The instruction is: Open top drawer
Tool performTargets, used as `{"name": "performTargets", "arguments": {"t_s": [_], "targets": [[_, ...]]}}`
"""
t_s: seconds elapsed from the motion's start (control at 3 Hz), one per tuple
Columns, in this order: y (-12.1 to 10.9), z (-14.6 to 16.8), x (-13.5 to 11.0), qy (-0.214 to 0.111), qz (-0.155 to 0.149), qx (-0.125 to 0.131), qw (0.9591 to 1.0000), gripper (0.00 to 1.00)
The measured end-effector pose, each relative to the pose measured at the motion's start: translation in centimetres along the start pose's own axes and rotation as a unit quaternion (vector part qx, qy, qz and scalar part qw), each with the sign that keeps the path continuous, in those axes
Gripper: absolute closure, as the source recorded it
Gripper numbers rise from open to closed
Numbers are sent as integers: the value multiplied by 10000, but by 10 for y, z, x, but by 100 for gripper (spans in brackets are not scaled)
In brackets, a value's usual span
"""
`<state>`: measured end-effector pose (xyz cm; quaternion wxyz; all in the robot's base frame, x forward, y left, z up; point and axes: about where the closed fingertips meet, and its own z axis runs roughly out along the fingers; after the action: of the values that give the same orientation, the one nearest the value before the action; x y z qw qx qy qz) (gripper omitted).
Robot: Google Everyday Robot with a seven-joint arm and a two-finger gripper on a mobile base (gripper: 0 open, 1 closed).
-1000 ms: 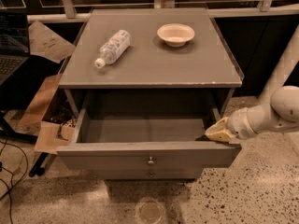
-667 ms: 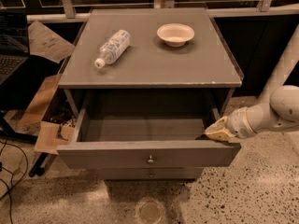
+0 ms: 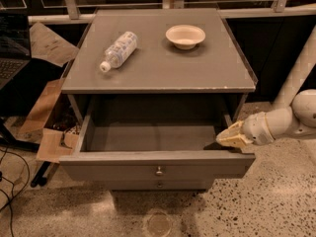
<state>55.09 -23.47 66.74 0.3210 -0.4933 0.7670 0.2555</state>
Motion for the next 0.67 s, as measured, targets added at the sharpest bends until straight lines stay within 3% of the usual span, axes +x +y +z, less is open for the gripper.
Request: {"name": "performTargets", "arguments": {"t_s": [0.33, 0.67], "targets": [[-3, 0, -15, -215, -130, -101, 9996, 14], [-9, -4, -30, -441, -217, -125, 9987, 0]]}}
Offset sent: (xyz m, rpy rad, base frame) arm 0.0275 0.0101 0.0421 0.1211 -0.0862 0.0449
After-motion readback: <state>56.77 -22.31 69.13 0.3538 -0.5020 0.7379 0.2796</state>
